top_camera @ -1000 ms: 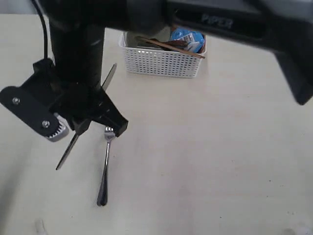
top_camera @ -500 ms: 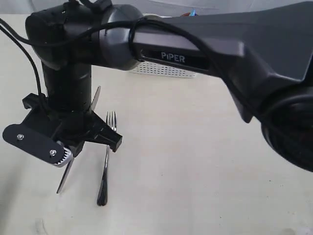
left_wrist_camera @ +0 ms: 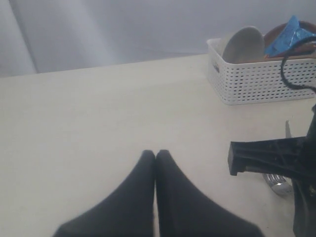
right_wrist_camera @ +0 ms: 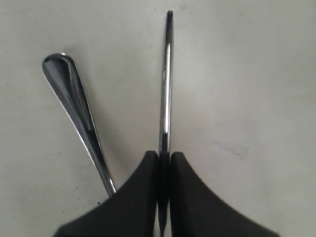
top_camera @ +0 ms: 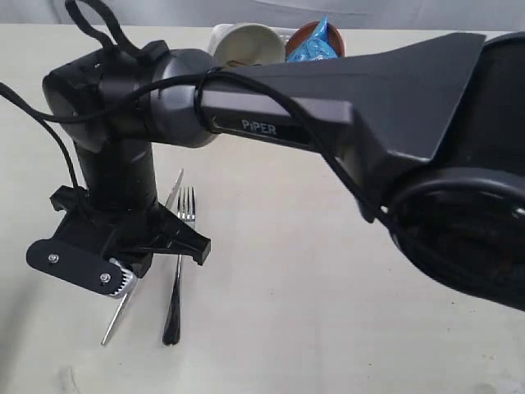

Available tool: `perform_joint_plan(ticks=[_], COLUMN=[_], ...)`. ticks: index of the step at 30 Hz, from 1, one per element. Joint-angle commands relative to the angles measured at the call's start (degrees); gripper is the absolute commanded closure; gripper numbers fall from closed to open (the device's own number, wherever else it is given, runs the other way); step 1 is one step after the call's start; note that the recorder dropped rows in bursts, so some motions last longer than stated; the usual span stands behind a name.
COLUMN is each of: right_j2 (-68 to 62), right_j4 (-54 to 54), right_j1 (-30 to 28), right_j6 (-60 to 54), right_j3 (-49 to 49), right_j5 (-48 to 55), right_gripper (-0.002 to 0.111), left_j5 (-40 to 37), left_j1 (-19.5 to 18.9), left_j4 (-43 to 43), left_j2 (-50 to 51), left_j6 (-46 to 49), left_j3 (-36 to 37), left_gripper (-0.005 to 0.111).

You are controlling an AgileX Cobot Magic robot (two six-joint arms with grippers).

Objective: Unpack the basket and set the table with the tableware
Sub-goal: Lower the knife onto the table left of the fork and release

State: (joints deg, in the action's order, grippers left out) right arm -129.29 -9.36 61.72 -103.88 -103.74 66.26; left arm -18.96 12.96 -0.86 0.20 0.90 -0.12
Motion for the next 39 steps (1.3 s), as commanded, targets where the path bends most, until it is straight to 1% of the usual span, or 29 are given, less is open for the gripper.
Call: perform_joint_plan(ticks=[1, 12, 17, 23, 31, 36, 37, 39], right_j2=[-1.47, -1.59, -1.59, -1.59, -1.93, -3.20, -3.53, -3.77], right_j4=[3.34, 3.90, 9.36, 9.36, 9.36, 9.36, 9.68, 9.78], right_j1=[-0.03, 0.09, 1.75, 3.00, 3.00, 3.00, 3.00, 3.00], right_j6=[-0.72, -0.72, -2.14, -2.57, -2.19, -0.06, 0.62, 0.81], right_j3=[-0.16, -0.16, -0.16, -0.16, -0.16, -0.16, -0.16, -0.16], right_j5=[-2.90, -4.97, -5.68, -7.27, -8.01, -7.93, -7.93, -7.93], right_gripper=[0.109, 0.109, 0.109, 0.109, 0.109, 0.108, 0.108, 0.101], left_j5=[0.64, 0.64, 0.64, 0.64, 0.64, 0.64, 0.64, 0.64], left_j1=[0.32, 0.32, 0.32, 0.32, 0.32, 0.32, 0.32, 0.32], left_j4=[0.53, 0.53, 0.53, 0.53, 0.53, 0.53, 0.53, 0.53], left_j2=[-0.20, -0.20, -0.20, -0.20, -0.20, -0.20, -0.20, -0.20], left_j6=[-0.25, -0.25, -0.25, -0.25, -0.25, -0.25, -0.25, -0.25], left_j3=[0.12, 0.12, 0.12, 0.12, 0.12, 0.12, 0.12, 0.12], left_gripper=[0.106, 0.106, 0.106, 0.106, 0.106, 0.106, 0.106, 0.106])
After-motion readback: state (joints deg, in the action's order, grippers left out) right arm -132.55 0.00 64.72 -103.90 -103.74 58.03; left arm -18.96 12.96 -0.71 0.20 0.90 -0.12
